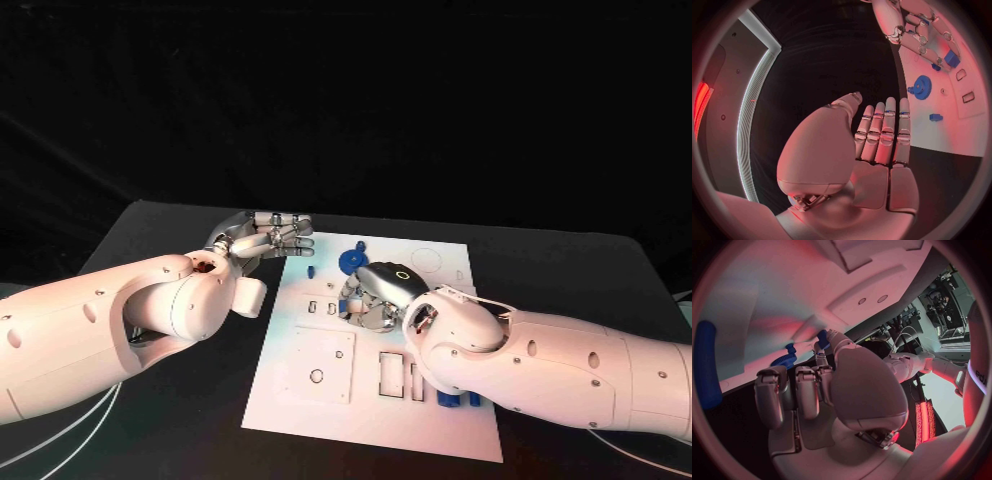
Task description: Assemble the parts on the task board
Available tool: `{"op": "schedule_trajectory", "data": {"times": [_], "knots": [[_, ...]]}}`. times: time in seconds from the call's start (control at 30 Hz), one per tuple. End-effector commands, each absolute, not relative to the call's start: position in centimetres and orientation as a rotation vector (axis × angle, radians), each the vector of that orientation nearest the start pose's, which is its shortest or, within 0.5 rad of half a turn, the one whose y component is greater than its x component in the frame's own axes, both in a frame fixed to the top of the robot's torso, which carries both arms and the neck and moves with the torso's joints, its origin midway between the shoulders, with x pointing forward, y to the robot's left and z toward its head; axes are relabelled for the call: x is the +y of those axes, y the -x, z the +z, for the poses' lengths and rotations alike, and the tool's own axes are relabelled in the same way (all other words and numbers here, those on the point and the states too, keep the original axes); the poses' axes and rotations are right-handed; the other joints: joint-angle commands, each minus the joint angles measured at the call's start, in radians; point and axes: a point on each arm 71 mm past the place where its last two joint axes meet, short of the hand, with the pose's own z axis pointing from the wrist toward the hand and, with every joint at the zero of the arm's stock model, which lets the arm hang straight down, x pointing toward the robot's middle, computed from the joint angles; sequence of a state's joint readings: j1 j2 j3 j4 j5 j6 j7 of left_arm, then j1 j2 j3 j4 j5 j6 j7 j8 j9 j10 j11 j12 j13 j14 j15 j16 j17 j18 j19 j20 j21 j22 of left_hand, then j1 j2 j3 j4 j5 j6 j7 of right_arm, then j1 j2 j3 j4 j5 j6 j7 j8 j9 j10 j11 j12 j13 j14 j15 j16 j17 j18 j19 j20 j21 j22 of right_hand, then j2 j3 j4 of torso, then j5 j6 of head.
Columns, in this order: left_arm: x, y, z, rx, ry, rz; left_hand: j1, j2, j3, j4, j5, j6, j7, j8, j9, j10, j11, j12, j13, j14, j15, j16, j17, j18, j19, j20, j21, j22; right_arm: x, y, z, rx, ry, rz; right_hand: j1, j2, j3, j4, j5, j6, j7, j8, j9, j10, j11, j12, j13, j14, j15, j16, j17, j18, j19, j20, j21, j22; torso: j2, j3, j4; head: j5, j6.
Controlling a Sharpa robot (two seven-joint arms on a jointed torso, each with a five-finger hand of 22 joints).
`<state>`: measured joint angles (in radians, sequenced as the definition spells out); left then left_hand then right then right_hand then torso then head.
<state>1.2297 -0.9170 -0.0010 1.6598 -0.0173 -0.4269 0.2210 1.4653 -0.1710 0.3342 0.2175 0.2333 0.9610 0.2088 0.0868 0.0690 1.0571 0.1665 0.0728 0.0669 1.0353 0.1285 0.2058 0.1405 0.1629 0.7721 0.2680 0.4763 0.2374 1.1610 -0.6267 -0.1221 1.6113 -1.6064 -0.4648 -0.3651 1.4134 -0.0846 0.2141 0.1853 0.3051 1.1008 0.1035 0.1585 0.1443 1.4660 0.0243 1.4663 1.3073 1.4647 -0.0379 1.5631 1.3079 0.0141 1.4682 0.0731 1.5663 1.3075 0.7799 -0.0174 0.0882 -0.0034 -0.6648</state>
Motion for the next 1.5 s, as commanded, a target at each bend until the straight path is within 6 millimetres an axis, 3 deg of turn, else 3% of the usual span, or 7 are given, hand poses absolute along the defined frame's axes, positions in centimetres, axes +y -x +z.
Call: {"op": "schedule_trajectory", "data": {"times": [0.03, 0.6, 1.23, 1.5], "knots": [[20.83, -47.38, -15.06, 1.492, 1.172, -1.455, -0.006, 0.008, -0.001, -0.006, -0.004, -0.001, 0.006, -0.004, 0.000, -0.006, 0.002, -0.005, 0.001, -0.005, 0.001, -0.004, 0.001, 0.015, -0.009, 0.001, 0.006, 0.002, -7.82, -43.73, -21.24, 1.623, 0.231, 0.680, -0.008, 0.003, -0.001, 0.006, 0.000, 0.015, -0.006, 0.004, 0.014, 0.034, -0.005, 0.000, 0.171, 0.102, -0.007, 0.000, 0.248, -0.011, 0.095, -0.006, -0.006, 0.256, 0.000, -0.0004, 0.0000, 0.000, -0.001], [20.84, -47.36, -15.04, 1.491, 1.171, -1.456, -0.006, 0.008, -0.001, -0.006, -0.004, -0.001, 0.006, -0.004, 0.000, -0.006, 0.002, -0.005, 0.001, -0.005, 0.001, -0.004, 0.001, 0.015, -0.009, 0.001, 0.006, 0.002, -7.44, -43.83, -21.62, 1.625, 0.258, 0.663, -0.013, 0.000, -0.002, 0.008, 0.001, 0.012, -0.005, 0.002, 0.014, 0.032, -0.004, -0.003, 0.169, 0.102, -0.006, -0.001, 0.245, -0.010, 0.092, -0.006, -0.010, 0.254, -0.001, -0.0001, -0.0001, 0.004, -0.003], [20.96, -47.39, -15.06, 1.491, 1.172, -1.453, -0.006, 0.008, -0.001, -0.006, -0.004, -0.001, 0.006, -0.004, 0.000, -0.006, 0.002, -0.005, 0.001, -0.005, 0.001, -0.004, 0.001, 0.015, -0.009, 0.001, 0.006, 0.002, -7.60, -43.67, -21.56, 1.612, 0.266, 0.648, -0.038, -0.032, -0.005, 0.015, -0.005, -0.025, 0.012, -0.018, 0.005, 0.015, 0.010, -0.024, 0.152, 0.099, 0.004, -0.006, 0.236, -0.007, 0.086, 0.002, -0.019, 0.249, -0.001, -0.0005, -0.0001, 0.007, -0.004], [20.99, -47.39, -15.06, 1.491, 1.173, -1.453, -0.006, 0.008, -0.001, -0.006, -0.004, -0.001, 0.006, -0.004, 0.000, -0.006, 0.002, -0.005, 0.001, -0.005, 0.001, -0.004, 0.001, 0.015, -0.009, 0.001, 0.006, 0.002, -7.59, -43.66, -21.49, 1.604, 0.258, 0.648, -0.042, -0.034, -0.005, 0.018, -0.005, -0.030, 0.015, -0.021, 0.004, 0.015, 0.012, -0.025, 0.151, 0.099, 0.007, -0.006, 0.236, -0.007, 0.085, 0.003, -0.020, 0.249, -0.001, -0.0006, 0.0001, 0.007, -0.005]]}}
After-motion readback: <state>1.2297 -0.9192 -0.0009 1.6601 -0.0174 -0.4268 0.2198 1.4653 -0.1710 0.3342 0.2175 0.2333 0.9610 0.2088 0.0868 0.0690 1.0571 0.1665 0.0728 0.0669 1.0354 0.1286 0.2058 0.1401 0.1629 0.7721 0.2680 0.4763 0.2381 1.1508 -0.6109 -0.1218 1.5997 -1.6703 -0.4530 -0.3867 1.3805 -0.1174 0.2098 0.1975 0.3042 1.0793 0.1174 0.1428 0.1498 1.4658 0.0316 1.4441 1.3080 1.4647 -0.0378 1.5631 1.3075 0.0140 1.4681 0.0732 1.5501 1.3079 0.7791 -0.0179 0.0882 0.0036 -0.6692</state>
